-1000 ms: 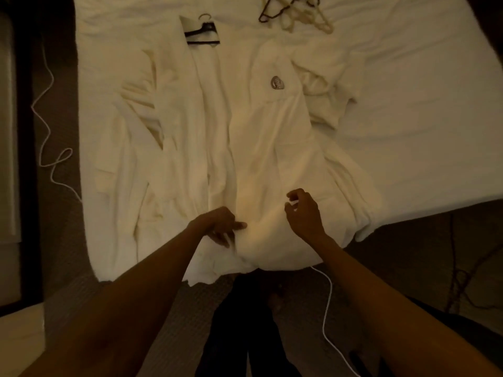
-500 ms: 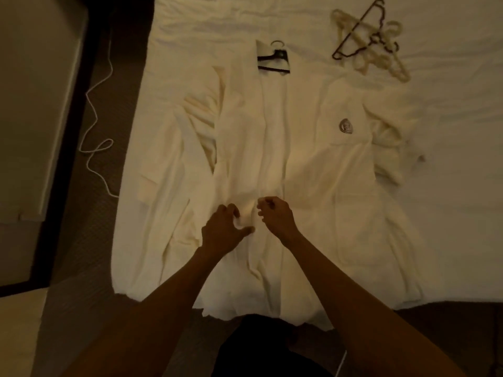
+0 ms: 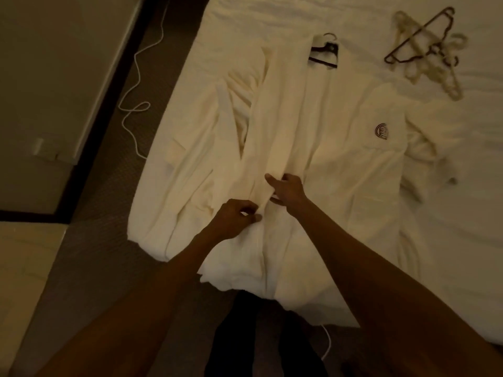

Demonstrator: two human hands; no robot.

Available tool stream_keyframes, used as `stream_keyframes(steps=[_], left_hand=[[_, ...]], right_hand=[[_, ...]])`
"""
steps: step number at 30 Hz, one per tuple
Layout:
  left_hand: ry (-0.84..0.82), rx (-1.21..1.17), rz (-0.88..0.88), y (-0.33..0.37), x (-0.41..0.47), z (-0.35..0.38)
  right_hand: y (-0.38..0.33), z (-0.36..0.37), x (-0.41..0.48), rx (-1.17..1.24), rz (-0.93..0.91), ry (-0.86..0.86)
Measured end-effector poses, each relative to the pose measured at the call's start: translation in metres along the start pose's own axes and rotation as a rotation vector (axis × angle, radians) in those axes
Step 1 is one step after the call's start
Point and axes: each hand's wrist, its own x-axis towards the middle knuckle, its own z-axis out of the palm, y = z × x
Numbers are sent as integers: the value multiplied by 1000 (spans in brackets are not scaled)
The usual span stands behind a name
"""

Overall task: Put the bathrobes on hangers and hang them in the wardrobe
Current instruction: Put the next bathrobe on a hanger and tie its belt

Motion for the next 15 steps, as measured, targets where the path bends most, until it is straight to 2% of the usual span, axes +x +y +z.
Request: stream_keyframes(steps=[3, 5, 10, 13, 15], left_hand=[[-122, -303, -66, 14, -39, 6], [-173, -378, -71, 22, -57, 19], [-237, -181, -94, 28, -72, 62], [-27, 63, -17, 9, -72, 87], [25, 161, -33, -12, -77, 99]], right_hand=[[-1, -19, -23, -16, -59, -59], [1, -36, -40, -54, -126, -45], [37, -87, -64, -188, -162, 32], [63, -107, -56, -241, -129, 170], [75, -110, -50, -190, -57, 93]])
